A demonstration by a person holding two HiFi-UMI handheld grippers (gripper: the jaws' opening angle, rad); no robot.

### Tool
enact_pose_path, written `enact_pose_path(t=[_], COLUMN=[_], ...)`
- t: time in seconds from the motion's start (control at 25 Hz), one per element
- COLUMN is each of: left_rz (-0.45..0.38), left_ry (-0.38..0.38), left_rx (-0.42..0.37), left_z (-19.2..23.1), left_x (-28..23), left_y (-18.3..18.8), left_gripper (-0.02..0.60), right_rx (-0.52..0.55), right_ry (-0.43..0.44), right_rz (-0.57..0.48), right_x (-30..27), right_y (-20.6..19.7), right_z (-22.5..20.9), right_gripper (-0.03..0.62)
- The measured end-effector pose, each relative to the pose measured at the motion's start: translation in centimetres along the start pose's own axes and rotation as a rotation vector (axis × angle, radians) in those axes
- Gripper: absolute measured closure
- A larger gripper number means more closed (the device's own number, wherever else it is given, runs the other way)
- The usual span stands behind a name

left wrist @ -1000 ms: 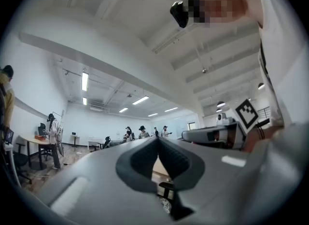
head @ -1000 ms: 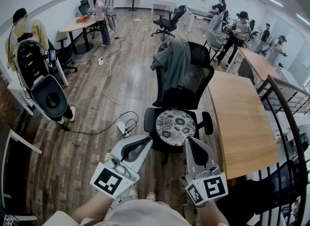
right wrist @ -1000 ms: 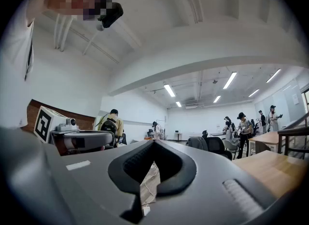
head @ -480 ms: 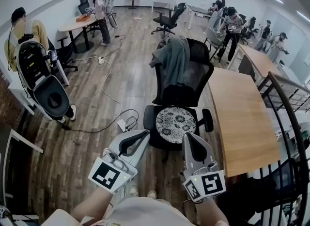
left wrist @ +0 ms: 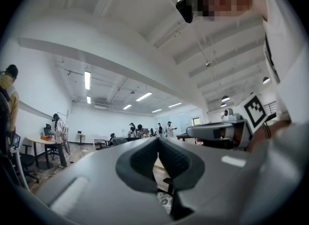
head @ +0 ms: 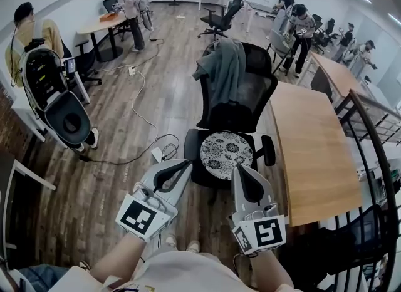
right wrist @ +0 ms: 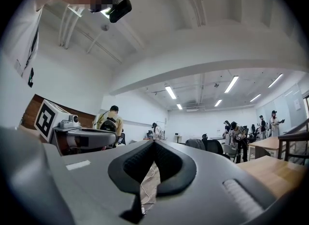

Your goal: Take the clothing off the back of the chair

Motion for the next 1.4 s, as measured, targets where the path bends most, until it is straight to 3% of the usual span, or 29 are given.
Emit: enact_pose_path(t=[0.88, 1.08, 1.4], left_rz=[0.013, 0.013, -0.005], left_ry=[0.067, 0.065, 0.063], left_rx=[0.021, -0.036, -0.027], left_z=[-2.8, -3.2, -1.6], left_x=[-1.3, -1.6, -3.0], left_y=[-1.5, -1.8, -3.0], left_gripper=[0.581, 0.581, 0.581], right_rx=[0.008, 0.017, 0.019], right_ry=[0.035, 0.031, 0.030], right_rz=[0.005, -0.010, -0.024], right_x=[1.9, 1.9, 0.1], right_y=[-1.5, -1.7, -3.2], right_z=[-3.6, -4.1, -5.1], right_gripper=[0.595, 0.594, 0.594])
Point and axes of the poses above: the fingertips, and each gripper's own axes: x backward along the fingers, z to its left, y out of its top, the point moved 6 cm from there along x, backward along the fingers, and after that the axes turned 6 degrees about -z, right-handed, at the moved point
